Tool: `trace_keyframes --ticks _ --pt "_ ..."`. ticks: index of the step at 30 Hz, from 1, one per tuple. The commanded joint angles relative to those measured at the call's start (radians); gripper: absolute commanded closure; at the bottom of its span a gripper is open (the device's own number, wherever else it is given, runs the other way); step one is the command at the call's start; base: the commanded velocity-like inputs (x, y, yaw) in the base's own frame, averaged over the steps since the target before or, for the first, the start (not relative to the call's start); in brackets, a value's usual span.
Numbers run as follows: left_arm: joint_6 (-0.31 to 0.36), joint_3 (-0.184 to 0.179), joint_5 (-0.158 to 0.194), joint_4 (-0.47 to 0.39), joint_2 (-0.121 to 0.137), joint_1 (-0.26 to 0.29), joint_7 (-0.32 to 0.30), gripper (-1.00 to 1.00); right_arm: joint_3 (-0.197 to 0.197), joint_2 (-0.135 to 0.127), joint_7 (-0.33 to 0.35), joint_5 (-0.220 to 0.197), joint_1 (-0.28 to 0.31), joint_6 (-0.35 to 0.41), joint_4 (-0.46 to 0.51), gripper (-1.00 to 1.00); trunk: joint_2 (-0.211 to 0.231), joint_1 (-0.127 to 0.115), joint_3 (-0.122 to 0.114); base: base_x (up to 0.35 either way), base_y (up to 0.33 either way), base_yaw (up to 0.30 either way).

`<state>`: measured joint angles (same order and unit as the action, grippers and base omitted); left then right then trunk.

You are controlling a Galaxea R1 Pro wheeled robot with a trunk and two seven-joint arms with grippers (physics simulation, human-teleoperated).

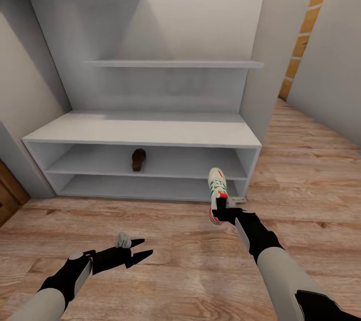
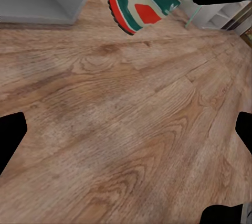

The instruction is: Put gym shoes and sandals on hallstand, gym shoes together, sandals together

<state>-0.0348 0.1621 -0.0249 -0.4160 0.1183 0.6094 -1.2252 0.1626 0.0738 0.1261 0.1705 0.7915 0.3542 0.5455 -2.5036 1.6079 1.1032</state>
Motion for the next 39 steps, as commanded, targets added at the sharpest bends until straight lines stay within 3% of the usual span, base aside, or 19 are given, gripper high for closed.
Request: trace_keyframes --ticks 1,20,26,27,30,32,36,39 --pt "-0.004 0.004 -0.003 0.001 0.000 0.000 -0.003 -1.00 0.008 0.001 0.007 0.011 0.000 0.005 0.002 1.00 0.000 0.000 0.001 0.019 0.000 0.002" --pt "-0.004 0.004 -0.001 0.002 -0.002 0.001 -0.003 -1.00 0.008 0.001 0.007 0.011 0.000 0.005 0.002 1.00 0.000 0.000 0.001 0.278 0.000 0.000" --pt "-0.004 0.004 -0.001 0.024 -0.004 0.000 -0.003 -1.00 0.009 0.001 0.007 0.010 0.000 0.005 0.000 1.00 0.000 0.000 0.001 0.095 0.000 0.000" --pt "-0.004 0.004 -0.001 0.036 -0.011 0.000 -0.003 -1.00 0.009 0.001 0.007 0.010 0.000 0.005 0.000 1.00 0.000 0.000 0.001 0.017 0.000 0.000" --pt "-0.034 0.001 -0.014 0.101 -0.073 0.000 -0.003 -1.00 0.009 0.001 0.007 0.009 0.000 0.005 -0.001 1.00 0.000 0.000 0.001 0.009 0.000 0.000" --pt "-0.063 -0.001 -0.033 0.128 -0.098 0.000 -0.002 -1.00 0.009 0.001 0.007 0.009 0.000 0.005 -0.001 1.00 0.000 0.000 0.001 0.004 0.000 0.000" --pt "-0.093 -0.002 -0.075 0.174 -0.120 0.000 -0.003 -1.00 0.009 0.001 0.007 0.009 0.000 0.005 -0.001 1.00 0.000 0.000 0.001 0.001 0.000 0.000" --pt "-0.097 -0.002 -0.081 0.189 -0.123 0.000 -0.003 -1.00 0.009 0.001 0.007 0.009 0.000 0.005 -0.002 1.00 0.000 0.000 0.001 0.000 0.000 0.000"
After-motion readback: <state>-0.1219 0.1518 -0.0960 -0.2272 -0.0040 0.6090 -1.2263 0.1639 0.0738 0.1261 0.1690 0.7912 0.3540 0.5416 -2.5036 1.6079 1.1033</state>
